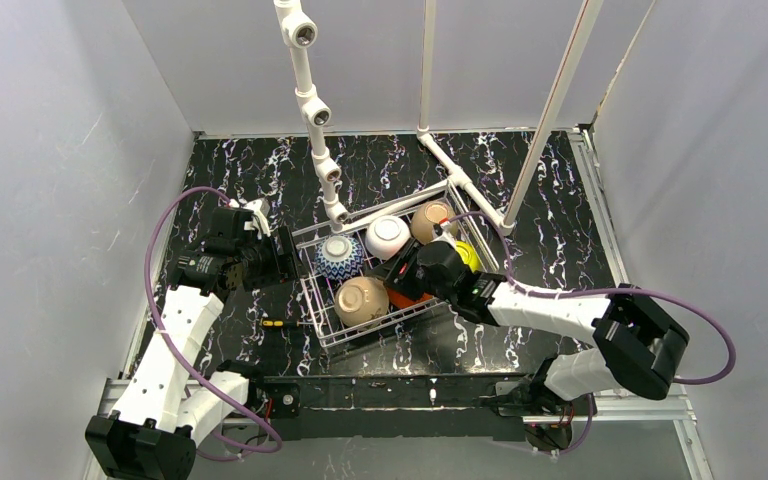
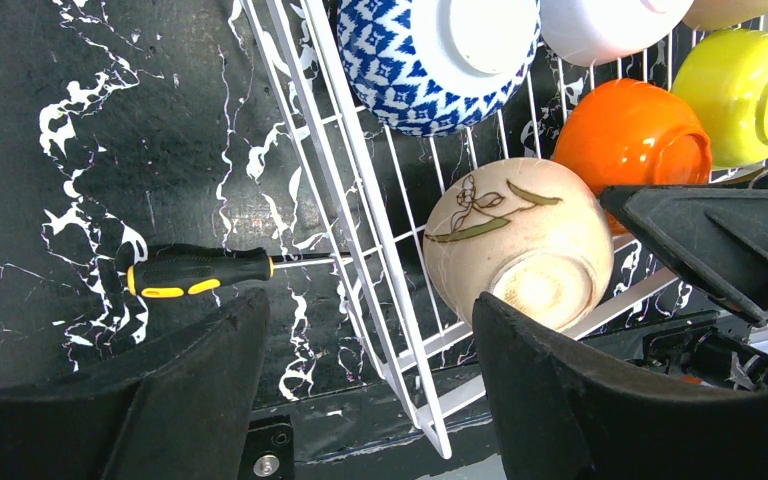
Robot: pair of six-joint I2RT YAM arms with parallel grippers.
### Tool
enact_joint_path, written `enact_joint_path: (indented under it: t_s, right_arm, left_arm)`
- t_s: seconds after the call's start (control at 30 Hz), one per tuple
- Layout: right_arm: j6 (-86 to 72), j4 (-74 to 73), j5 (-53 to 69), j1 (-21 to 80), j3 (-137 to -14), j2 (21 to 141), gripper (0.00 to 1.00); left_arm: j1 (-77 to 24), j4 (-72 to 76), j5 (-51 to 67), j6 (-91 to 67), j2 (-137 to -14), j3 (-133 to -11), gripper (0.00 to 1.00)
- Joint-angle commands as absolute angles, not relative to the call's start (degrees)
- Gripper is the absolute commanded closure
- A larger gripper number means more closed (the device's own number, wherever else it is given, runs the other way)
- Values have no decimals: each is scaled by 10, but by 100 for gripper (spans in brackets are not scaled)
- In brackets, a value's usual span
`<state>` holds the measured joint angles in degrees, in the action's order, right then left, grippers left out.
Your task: Load the bowls into the dish rack
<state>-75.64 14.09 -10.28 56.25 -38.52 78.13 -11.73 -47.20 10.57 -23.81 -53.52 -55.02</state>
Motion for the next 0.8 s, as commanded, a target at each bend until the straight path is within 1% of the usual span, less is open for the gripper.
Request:
enact_joint_path:
  t_s: [0.0,0.33,0.5,0.57,0.63,0.7,0.77]
  right_arm:
    - [-734,97,-114,560,-429,768,41]
    - [-701,43,-132,561,-469,759,41]
    - [-662,19,-119,560,-492,760,41]
    - [-626,4,-104,564,-508,764,29]
    - [-593,-36,-94,570,-530,768,21]
    - [-574,-80,-87,574,-551,773,17]
    - [-568,-108,-91,582,-557,775,16]
  left_arm:
    - [-115,-481,116,-233,-535,-559,28]
    - [-115,-479,117,-234,-538,-556,28]
    - [-115,-477,117,-235,-539,-558,28]
    - [-115,-478,117,-234,-540,-559,28]
    - [-115,-477,117,-234,-541,-559,28]
    - [-115,-476,117,-234,-542,-558,28]
    - [-115,-474,118,-235,-543,-556,28]
